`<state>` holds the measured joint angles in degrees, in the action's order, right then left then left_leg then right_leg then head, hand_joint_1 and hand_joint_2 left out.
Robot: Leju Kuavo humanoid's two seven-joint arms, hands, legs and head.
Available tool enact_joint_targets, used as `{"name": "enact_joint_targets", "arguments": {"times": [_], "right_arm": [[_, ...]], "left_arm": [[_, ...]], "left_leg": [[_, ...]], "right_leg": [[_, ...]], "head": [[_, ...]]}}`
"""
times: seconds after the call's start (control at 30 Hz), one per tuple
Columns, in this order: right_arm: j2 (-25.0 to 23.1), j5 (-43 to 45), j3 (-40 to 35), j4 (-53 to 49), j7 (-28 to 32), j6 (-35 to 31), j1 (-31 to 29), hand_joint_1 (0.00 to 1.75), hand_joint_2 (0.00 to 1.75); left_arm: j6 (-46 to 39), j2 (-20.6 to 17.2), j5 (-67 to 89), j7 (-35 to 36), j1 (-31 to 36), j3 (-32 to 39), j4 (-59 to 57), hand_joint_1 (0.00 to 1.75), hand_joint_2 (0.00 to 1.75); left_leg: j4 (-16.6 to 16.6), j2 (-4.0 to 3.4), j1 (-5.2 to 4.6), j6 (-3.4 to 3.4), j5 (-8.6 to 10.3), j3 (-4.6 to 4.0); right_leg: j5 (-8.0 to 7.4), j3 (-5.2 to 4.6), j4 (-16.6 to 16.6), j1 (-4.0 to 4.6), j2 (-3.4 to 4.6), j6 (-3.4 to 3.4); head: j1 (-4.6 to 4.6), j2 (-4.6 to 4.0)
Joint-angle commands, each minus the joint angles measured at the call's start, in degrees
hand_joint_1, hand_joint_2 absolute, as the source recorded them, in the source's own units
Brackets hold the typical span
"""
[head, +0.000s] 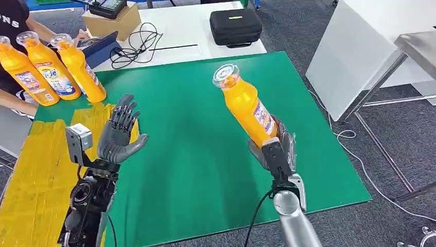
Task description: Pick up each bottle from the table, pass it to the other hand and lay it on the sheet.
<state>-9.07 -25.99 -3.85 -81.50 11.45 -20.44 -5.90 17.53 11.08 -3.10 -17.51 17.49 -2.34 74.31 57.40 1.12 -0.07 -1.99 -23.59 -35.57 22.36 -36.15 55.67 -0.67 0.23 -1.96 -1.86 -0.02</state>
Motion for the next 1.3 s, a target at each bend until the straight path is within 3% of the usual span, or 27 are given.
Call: {"name": "enact_joint_targets", "arguments": {"times": [0.03, 0.2, 0.4, 0.63, 0.93, 1.3], "right_arm": [[-1.1, 0.4, 3.0, 2.1, 0.1, 0.3, -2.4, 1.75, 1.75], [-1.3, 0.2, 3.0, 2.0, 0.2, 0.3, -2.3, 1.75, 1.75], [-2.3, -1.3, 1.8, 4.5, 0.6, 0.3, -4.2, 1.75, 1.75], [-3.2, -3.4, -5.2, 11.5, 1.4, 1.2, -8.5, 1.75, 1.75], [-5.2, -5.2, -11.2, 21.8, 0.5, 2.5, -16.1, 1.75, 1.75], [-6.4, -6.5, -15.1, 26.6, 0.3, 3.0, -19.0, 1.75, 1.75]], "left_arm": [[0.3, -0.1, -0.3, 0.5, 3.0, 0.2, -5.8, 0.0, 1.75], [1.5, 0.0, -2.9, 1.2, 3.1, 0.4, -6.2, 0.0, 1.75], [9.9, 1.9, -13.5, 5.1, 4.0, -2.5, -9.4, 0.0, 1.75], [5.9, 1.2, -15.0, 5.1, 6.0, -9.8, -9.7, 0.0, 1.75], [4.7, 0.9, -15.9, 4.7, 5.3, -12.8, -8.2, 0.0, 1.75], [3.8, 1.1, -16.0, 4.6, 5.5, -14.1, -7.5, 0.0, 1.75]], "left_leg": [[0.0, -0.08, 0.04, 0.11, -0.14, 0.31], [0.0, -0.07, 0.02, 0.08, -0.12, 0.26], [0.0, -0.04, 0.01, 0.07, -0.07, 0.21], [0.0, -0.18, 0.06, 0.12, -0.16, 0.33], [0.0, -0.27, 0.08, 0.1, -0.15, 0.34], [0.0, -0.25, 0.06, 0.11, -0.15, 0.28]], "right_leg": [[0.13, 0.31, 0.0, 0.06, -0.02, 0.07], [0.12, 0.25, 0.0, 0.03, -0.02, 0.05], [0.08, 0.22, 0.0, 0.01, -0.03, 0.05], [0.11, 0.33, 0.0, 0.07, 0.07, 0.08], [0.08, 0.3, 0.0, 0.08, 0.16, 0.06], [0.08, 0.27, 0.0, 0.06, 0.17, 0.07]], "head": [[-0.02, 0.0], [-0.02, 0.0], [-0.02, 0.0], [-0.02, 0.0], [-0.02, 0.0], [-0.02, 0.0]]}}
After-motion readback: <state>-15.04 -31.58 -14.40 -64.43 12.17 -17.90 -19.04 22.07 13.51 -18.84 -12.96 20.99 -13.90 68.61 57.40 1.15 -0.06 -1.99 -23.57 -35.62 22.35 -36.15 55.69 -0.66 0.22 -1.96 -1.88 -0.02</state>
